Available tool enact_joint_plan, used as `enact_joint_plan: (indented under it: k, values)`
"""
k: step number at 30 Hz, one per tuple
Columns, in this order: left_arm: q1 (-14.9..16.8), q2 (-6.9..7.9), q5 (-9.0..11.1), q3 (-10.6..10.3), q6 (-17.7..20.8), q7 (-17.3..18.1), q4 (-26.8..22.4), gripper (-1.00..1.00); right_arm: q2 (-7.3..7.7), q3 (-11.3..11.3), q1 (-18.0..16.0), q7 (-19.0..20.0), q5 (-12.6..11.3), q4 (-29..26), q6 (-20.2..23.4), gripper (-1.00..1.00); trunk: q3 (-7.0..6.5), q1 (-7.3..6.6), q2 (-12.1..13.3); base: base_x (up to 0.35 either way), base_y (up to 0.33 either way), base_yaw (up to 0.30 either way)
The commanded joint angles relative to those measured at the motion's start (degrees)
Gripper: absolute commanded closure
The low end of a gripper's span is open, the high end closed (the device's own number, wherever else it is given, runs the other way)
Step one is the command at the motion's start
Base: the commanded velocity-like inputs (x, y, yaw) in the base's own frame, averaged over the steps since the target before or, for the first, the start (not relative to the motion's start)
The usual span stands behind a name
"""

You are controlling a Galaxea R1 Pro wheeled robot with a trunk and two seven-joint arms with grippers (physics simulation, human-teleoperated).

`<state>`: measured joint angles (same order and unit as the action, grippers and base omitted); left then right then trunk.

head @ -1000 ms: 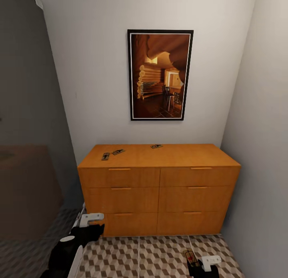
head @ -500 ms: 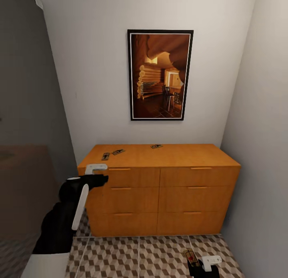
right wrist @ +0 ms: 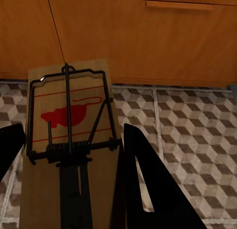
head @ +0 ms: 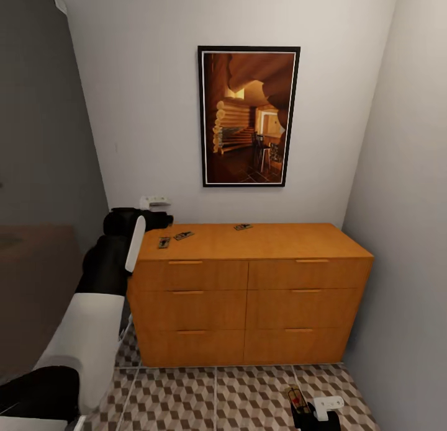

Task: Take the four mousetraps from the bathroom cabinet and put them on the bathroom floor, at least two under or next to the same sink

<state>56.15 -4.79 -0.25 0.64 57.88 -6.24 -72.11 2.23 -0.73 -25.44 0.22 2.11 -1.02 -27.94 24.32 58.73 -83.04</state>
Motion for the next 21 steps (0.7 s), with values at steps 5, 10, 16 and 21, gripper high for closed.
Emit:
enact_joint_plan:
  k: [5, 10, 16, 21]
  values:
    - [4.2, -0.04, -0.1, 0.1, 0.0, -0.2, 6.1, -1.0, 0.04, 0.0, 0.0, 0.0, 0.2, 0.0, -0.2, 1.0, 0.07, 0.0, 0.0, 0.0, 0.0, 0.0]
    - [5.0, 0.08, -0.1, 0.0, 0.0, -0.1, 11.6, -1.0, 0.09, 0.0, 0.0, 0.0, 0.2, 0.0, -0.2, 1.0, 0.07, 0.0, 0.0, 0.0, 0.0, 0.0]
    - [5.3, 1.06, -0.2, -0.1, -0.7, 3.5, 19.7, -1.0, 0.14, 0.0, 0.0, 0.0, 0.2, 0.0, -0.2, 1.0, 0.07, 0.0, 0.0, 0.0, 0.0, 0.0]
    - [5.3, 3.84, -0.3, -0.2, -1.4, 11.7, 18.1, -1.0, 0.14, 0.0, 0.0, 0.0, 0.3, 0.0, -0.2, 1.0, 0.07, 0.0, 0.0, 0.0, 0.0, 0.0]
